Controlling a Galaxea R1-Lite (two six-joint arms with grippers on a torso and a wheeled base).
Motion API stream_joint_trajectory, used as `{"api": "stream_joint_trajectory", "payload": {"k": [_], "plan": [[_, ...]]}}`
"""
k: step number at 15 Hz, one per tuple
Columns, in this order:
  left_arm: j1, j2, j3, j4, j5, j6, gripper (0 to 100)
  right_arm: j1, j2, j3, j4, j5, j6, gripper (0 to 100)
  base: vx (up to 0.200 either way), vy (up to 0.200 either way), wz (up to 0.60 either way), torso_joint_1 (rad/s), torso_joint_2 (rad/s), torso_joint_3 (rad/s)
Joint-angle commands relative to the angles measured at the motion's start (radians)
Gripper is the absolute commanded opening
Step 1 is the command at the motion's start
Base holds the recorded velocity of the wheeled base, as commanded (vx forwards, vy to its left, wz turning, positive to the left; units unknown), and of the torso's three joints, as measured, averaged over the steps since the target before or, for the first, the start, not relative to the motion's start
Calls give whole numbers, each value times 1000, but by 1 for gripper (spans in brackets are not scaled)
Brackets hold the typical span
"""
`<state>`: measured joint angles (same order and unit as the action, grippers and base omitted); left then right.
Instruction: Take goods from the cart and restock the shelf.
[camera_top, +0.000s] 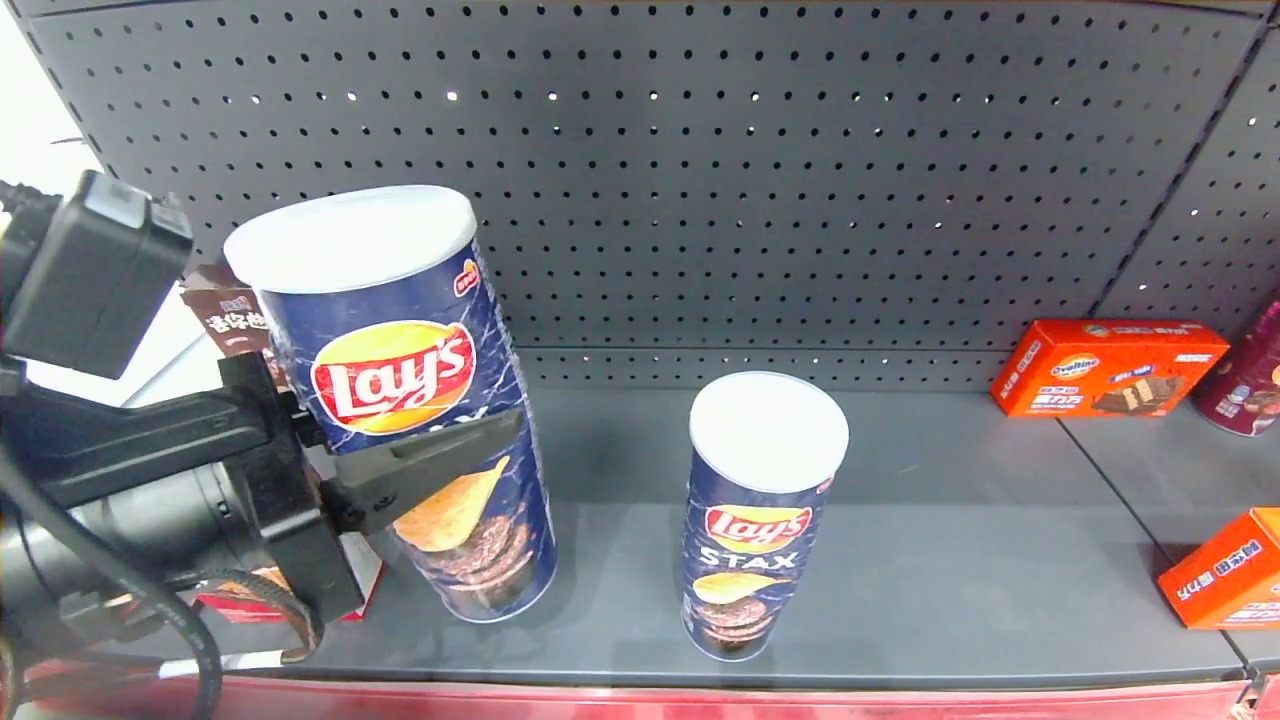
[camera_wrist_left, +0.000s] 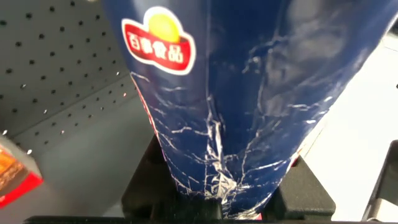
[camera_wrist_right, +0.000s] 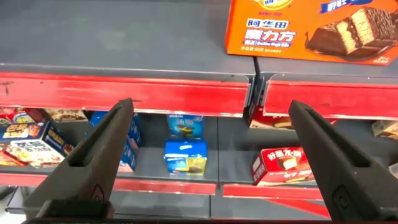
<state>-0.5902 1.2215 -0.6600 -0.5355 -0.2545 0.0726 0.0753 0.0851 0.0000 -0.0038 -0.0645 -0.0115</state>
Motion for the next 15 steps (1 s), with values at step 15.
{"api": "stream_joint_trajectory", "payload": {"k": [15], "plan": [[86,521,-322,-126,-385,32,0,0,7,0,-1,0,-1,100,0,0,0,0,0,0]]}}
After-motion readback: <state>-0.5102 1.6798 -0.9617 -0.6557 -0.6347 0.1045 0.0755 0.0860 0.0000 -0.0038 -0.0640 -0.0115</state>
